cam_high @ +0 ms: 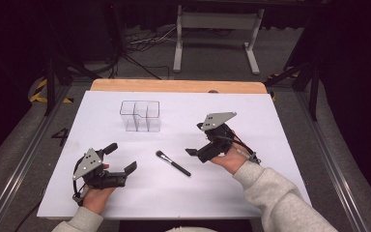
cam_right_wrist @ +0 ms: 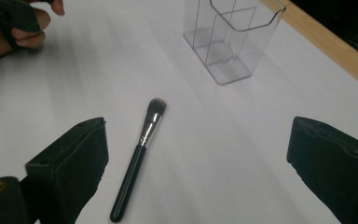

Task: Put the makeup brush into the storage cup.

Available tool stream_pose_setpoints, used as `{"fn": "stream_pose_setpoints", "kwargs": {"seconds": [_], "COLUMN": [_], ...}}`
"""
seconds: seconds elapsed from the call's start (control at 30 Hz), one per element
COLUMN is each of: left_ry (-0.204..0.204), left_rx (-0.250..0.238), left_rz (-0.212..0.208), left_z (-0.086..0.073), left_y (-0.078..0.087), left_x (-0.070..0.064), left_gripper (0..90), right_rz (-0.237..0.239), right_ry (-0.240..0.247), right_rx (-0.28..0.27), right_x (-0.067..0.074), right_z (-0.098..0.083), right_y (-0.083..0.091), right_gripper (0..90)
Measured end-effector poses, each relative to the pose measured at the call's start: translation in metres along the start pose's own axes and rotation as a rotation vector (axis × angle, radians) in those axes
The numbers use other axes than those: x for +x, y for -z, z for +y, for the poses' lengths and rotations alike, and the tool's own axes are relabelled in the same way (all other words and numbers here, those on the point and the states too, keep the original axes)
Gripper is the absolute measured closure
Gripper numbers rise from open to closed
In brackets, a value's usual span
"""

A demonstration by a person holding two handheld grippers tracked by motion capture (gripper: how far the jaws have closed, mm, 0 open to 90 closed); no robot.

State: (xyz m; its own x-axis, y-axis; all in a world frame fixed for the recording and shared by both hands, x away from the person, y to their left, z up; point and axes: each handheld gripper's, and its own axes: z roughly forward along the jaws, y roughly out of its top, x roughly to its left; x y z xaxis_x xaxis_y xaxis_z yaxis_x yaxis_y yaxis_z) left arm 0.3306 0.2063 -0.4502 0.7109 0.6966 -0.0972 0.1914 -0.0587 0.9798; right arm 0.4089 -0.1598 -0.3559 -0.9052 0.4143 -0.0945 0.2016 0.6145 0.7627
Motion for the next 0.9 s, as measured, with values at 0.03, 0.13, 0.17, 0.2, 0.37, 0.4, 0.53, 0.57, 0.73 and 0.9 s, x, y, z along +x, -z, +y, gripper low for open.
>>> {"fn": "stream_pose_setpoints", "kwargs": {"seconds": [0.03,0.13,0.17,0.2,0.37,0.4,0.53,0.57,0.73,0.9], "left_ry": [-0.003,-0.003,-0.003,-0.003,-0.005,-0.008,-0.004,-0.004,-0.004,0.002], "left_rx": [0.000,0.007,0.008,0.008,0.012,0.013,0.015,0.015,0.022,0.031], "left_rz": [0.001,0.003,0.003,0.003,0.004,0.007,0.009,0.009,0.009,0.013], "left_z": [0.000,0.000,0.000,0.000,0.000,0.000,-0.001,-0.001,-0.001,-0.001], "left_y": [0.000,-0.001,-0.001,-0.001,-0.001,-0.001,-0.002,-0.002,-0.002,-0.003], "left_x": [0.000,0.000,0.000,0.000,0.000,0.000,0.000,0.000,0.000,0.000], "left_gripper": [2.2,2.3,2.4,2.3,2.4,2.4,2.4,2.4,2.4,2.3], "right_rz": [-0.001,-0.001,-0.003,-0.004,0.014,0.015,0.035,0.038,0.048,0.068], "right_ry": [0.004,0.017,0.026,0.033,0.068,0.072,0.104,0.109,0.128,0.153], "right_rx": [0.016,0.083,0.106,0.128,0.213,0.224,0.281,0.296,0.340,0.370], "right_x": [0.000,-0.001,-0.001,-0.001,0.000,0.000,-0.001,-0.001,-0.002,0.001], "right_z": [0.002,0.007,0.008,0.010,0.018,0.019,0.024,0.025,0.026,0.028], "right_y": [0.000,0.000,-0.001,-0.001,-0.001,-0.001,-0.002,-0.002,-0.002,-0.005], "right_gripper": [6.0,6.2,6.2,6.2,6.2,6.2,6.3,6.3,6.3,6.7]}}
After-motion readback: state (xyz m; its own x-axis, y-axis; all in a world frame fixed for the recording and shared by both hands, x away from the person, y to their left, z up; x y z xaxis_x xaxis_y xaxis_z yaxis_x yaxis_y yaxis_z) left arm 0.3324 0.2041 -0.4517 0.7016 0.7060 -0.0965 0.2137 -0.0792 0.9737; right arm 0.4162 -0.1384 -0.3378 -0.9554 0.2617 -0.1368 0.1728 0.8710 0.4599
